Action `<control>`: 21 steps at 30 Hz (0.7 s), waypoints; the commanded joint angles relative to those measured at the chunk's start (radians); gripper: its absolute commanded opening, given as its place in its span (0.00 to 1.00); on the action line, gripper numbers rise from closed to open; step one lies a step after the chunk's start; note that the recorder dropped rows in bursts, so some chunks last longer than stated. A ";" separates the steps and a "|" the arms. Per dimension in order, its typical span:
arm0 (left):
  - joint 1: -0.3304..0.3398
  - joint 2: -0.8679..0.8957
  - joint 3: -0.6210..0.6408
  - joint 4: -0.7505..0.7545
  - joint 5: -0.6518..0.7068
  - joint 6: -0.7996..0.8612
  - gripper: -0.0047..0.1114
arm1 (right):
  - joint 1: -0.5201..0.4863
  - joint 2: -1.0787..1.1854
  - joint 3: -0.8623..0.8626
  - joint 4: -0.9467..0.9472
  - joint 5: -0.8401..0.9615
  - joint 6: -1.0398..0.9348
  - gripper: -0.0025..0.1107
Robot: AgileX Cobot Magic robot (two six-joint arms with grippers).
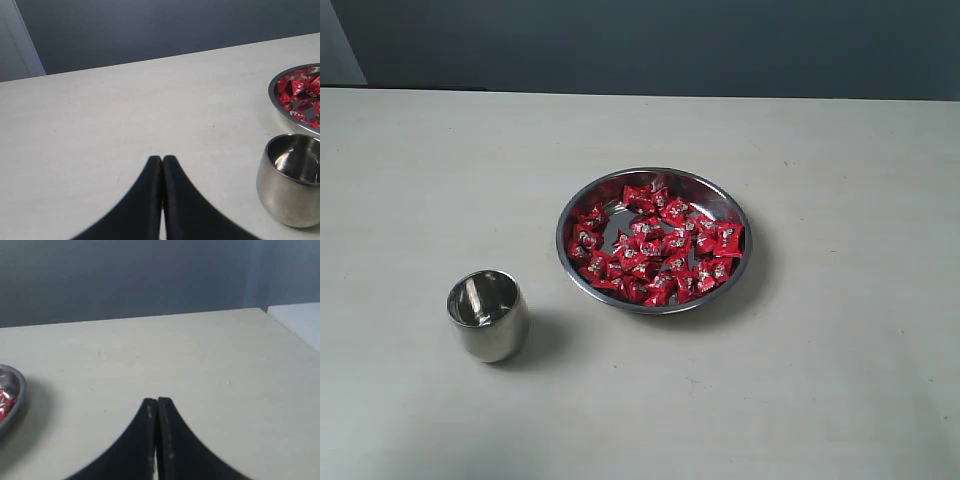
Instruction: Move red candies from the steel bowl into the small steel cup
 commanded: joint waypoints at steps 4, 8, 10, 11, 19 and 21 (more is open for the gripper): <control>0.003 -0.004 -0.001 -0.003 -0.009 -0.005 0.04 | -0.007 -0.006 0.003 0.065 -0.346 -0.004 0.02; 0.003 -0.004 -0.001 -0.003 -0.009 -0.005 0.04 | -0.007 -0.006 0.003 0.080 -0.467 -0.004 0.02; 0.003 -0.004 -0.001 -0.003 -0.009 -0.005 0.04 | -0.007 -0.006 0.003 0.094 -0.525 0.001 0.02; 0.003 -0.004 -0.001 -0.003 -0.009 -0.005 0.04 | -0.007 -0.006 0.003 0.116 -0.548 0.032 0.02; 0.003 -0.004 -0.001 -0.003 -0.009 -0.005 0.04 | -0.007 -0.006 0.003 0.323 -0.452 0.789 0.02; 0.003 -0.004 -0.001 -0.003 -0.009 -0.005 0.04 | -0.007 -0.006 0.003 0.321 -0.342 0.788 0.02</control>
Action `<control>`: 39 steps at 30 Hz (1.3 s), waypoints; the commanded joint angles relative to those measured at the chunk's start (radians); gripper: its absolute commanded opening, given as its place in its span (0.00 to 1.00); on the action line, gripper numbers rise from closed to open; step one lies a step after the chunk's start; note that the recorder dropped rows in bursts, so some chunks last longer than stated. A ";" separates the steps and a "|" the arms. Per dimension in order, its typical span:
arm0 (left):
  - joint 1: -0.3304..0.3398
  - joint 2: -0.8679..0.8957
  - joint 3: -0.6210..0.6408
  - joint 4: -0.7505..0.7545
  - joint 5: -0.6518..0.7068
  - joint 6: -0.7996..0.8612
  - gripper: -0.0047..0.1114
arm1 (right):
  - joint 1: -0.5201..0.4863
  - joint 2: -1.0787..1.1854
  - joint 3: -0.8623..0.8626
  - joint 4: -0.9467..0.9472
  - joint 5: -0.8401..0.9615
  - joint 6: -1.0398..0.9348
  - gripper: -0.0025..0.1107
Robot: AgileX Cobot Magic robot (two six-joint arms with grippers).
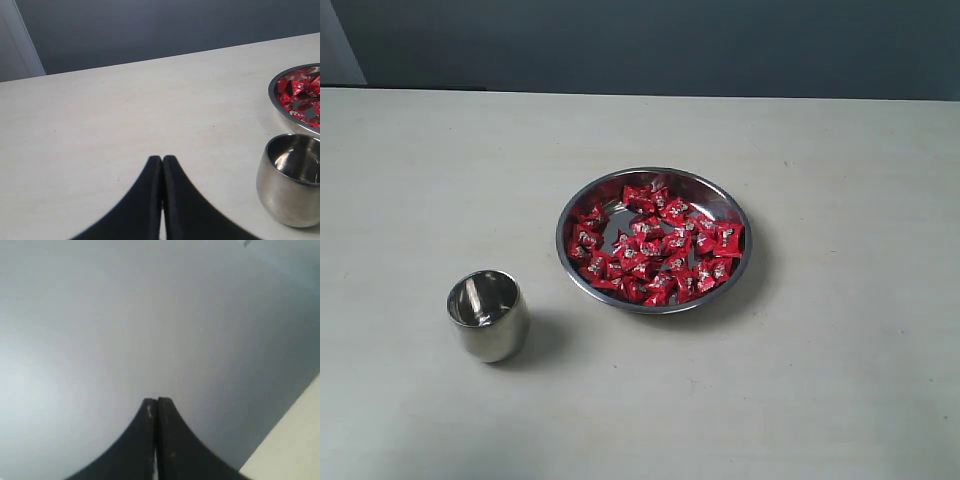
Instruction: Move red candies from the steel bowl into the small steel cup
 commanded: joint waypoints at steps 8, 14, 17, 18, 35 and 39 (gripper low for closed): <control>0.003 -0.004 -0.001 -0.003 -0.009 -0.005 0.04 | -0.005 -0.004 0.001 0.001 0.555 0.135 0.02; 0.003 -0.004 -0.001 -0.003 -0.009 -0.005 0.04 | -0.005 -0.004 0.001 0.047 0.444 0.077 0.02; 0.003 -0.004 -0.001 -0.003 -0.009 -0.005 0.04 | 0.021 -0.004 -0.024 0.072 0.076 -0.160 0.02; 0.003 -0.004 -0.001 -0.003 -0.009 -0.005 0.04 | 0.036 -0.004 -0.068 -0.021 0.000 -0.219 0.02; 0.003 -0.004 -0.001 -0.003 -0.009 -0.005 0.04 | 0.072 1.069 -1.127 -0.702 0.575 -0.331 0.02; 0.003 -0.004 -0.001 -0.003 -0.009 -0.005 0.04 | 0.072 1.305 -1.309 -0.564 0.829 -0.422 0.02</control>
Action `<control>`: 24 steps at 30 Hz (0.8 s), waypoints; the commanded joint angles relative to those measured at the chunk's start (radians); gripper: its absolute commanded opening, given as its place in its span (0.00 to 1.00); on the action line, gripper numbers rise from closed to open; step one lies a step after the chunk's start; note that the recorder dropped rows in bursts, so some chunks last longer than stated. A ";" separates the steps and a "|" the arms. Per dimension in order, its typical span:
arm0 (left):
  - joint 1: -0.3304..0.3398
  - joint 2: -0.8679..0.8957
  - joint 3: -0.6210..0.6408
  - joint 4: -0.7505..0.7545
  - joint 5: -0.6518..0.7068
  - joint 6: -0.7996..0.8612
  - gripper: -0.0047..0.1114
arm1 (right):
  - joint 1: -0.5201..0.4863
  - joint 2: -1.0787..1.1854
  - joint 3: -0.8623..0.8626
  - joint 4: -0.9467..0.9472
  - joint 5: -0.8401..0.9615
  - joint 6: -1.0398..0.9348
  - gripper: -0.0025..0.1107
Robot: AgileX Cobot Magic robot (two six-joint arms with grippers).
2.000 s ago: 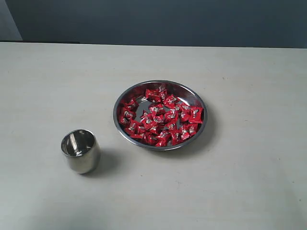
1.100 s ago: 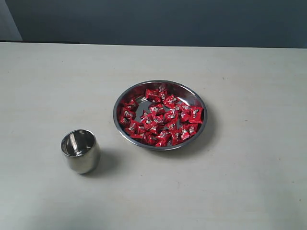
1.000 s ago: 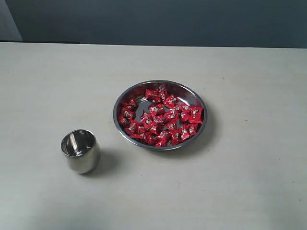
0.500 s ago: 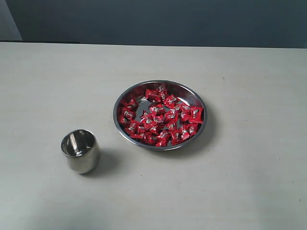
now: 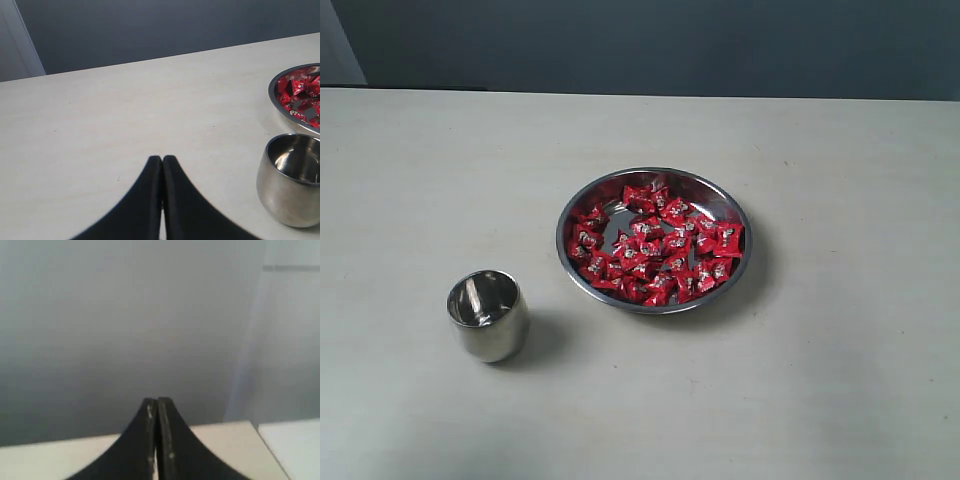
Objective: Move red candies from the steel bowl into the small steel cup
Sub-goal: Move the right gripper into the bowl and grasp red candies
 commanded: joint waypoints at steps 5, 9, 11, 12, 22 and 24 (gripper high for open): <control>0.003 -0.004 -0.001 -0.003 -0.009 -0.005 0.04 | 0.005 0.448 -0.221 0.569 0.416 -0.625 0.10; 0.003 -0.004 -0.001 -0.003 -0.009 -0.005 0.04 | 0.048 0.609 -0.221 0.939 0.514 -0.903 0.37; 0.003 -0.004 -0.001 -0.003 -0.009 -0.005 0.04 | 0.087 0.674 -0.221 1.005 0.530 -0.903 0.45; 0.003 -0.004 -0.001 -0.003 -0.009 -0.005 0.04 | 0.114 0.707 -0.221 1.018 0.532 -0.903 0.45; 0.003 -0.004 -0.001 -0.003 -0.009 -0.005 0.04 | 0.419 0.885 -0.226 1.017 0.336 -0.974 0.45; 0.003 -0.004 -0.001 -0.003 -0.009 -0.005 0.04 | 0.462 0.892 -0.246 0.998 0.253 -0.976 0.45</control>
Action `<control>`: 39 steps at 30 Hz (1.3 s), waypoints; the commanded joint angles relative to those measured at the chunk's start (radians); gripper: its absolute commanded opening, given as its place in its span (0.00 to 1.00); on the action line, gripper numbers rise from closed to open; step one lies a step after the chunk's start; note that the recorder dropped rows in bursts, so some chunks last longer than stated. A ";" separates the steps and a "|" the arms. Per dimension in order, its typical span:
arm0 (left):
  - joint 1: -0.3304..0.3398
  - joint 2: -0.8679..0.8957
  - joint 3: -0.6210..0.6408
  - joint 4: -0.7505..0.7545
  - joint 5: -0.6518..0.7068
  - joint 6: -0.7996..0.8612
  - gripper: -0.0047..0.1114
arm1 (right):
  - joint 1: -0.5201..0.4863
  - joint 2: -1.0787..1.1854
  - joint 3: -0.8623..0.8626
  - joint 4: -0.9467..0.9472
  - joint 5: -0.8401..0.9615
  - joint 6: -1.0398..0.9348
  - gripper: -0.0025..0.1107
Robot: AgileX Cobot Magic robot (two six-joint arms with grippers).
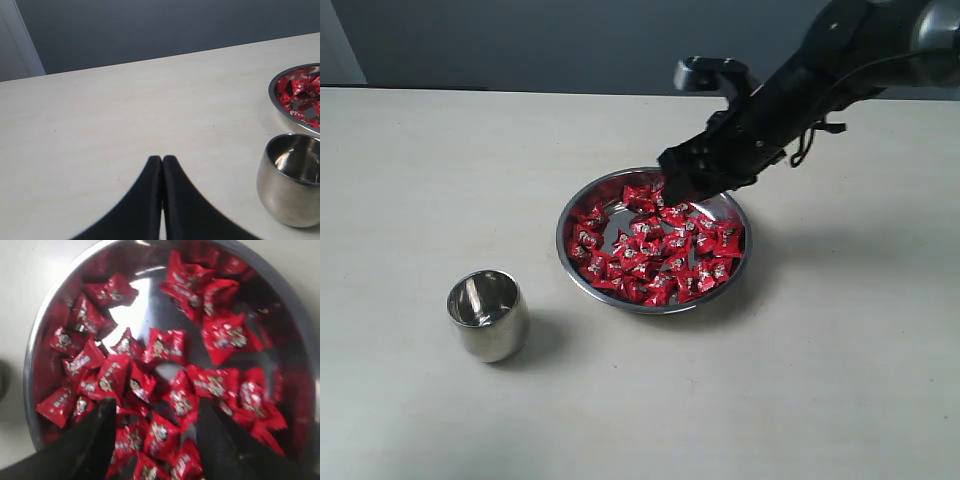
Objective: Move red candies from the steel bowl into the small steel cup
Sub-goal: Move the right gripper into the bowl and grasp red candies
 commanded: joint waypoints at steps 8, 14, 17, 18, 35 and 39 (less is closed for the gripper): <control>0.003 -0.004 -0.001 -0.003 -0.009 -0.005 0.04 | 0.161 0.064 -0.140 -0.023 -0.257 -0.028 0.45; 0.003 -0.004 -0.001 -0.003 -0.009 -0.005 0.04 | 0.171 0.160 -0.229 -0.037 -0.206 -0.013 0.45; 0.003 -0.004 -0.001 -0.003 -0.009 -0.005 0.04 | 0.171 0.195 -0.246 -0.045 -0.188 -0.005 0.45; 0.003 -0.004 -0.001 -0.003 -0.009 -0.005 0.04 | 0.171 0.203 -0.246 -0.048 -0.193 -0.005 0.45; 0.003 -0.004 -0.001 -0.003 -0.009 -0.005 0.04 | 0.173 0.295 -0.246 -0.041 -0.237 -0.003 0.45; 0.003 -0.004 -0.001 -0.003 -0.009 -0.005 0.04 | 0.173 0.295 -0.246 -0.005 -0.259 -0.003 0.45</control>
